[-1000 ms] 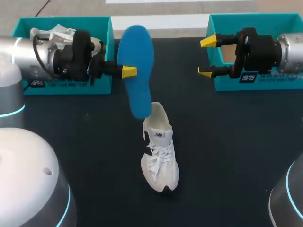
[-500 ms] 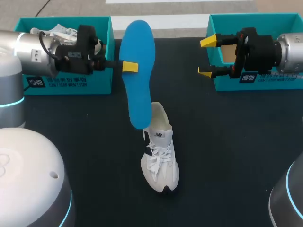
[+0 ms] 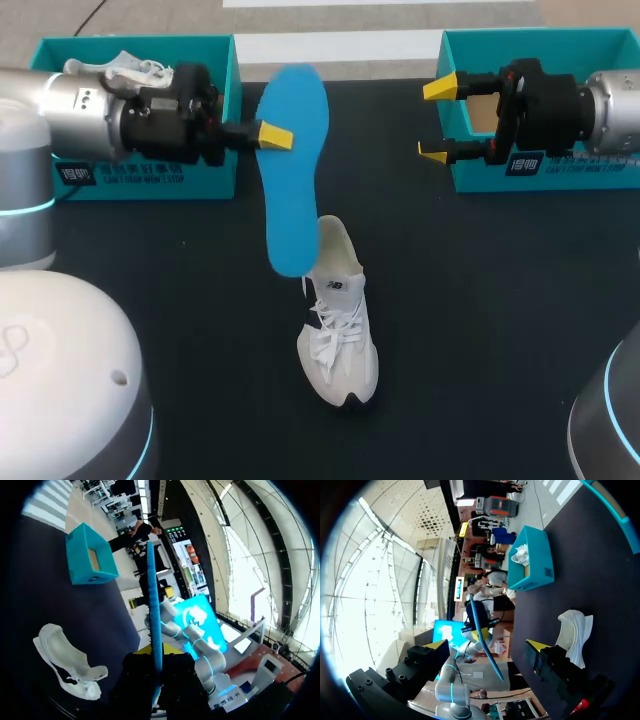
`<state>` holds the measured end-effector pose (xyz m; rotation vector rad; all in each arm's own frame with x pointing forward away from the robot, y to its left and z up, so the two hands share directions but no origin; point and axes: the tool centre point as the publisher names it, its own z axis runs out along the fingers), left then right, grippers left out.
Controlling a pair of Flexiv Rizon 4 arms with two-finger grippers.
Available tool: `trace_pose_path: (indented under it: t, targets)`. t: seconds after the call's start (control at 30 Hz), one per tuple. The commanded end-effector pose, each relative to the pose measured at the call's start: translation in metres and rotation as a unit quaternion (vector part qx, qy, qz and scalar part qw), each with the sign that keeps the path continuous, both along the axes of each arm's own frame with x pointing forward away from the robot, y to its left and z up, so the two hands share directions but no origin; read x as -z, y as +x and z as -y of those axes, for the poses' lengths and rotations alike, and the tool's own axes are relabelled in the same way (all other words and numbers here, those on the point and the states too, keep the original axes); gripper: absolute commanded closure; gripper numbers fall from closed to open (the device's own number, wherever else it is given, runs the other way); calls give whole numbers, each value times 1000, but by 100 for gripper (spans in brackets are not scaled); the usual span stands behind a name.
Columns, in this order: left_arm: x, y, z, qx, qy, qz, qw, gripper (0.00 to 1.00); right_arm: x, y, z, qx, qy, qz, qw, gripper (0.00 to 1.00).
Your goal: Take the shoe out of the shoebox, open the shoe tongue, remove and reinsert the insole, then place the shoe into the shoebox
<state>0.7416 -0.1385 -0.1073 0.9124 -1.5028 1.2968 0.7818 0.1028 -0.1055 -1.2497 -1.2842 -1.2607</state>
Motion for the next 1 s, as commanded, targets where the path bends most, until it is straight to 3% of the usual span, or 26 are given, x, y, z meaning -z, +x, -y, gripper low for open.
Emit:
trace_pose_path:
  t: [0.03,0.27,0.57,1.0]
  targets:
    - [8,12,5,32,-15,-43,998,100,0,0,-1,1,0,0,1000,0]
    - [20,24,10,24,-44,-25,998,100,4,-7,-7,-13,-8,6,1000,0]
    - [38,36,20,-3,-44,-63,997,100,11,-25,-21,-9,-18,19,1000,0]
    - [48,44,33,-9,-40,-102,994,100,15,-26,-25,11,-40,4,999,0]
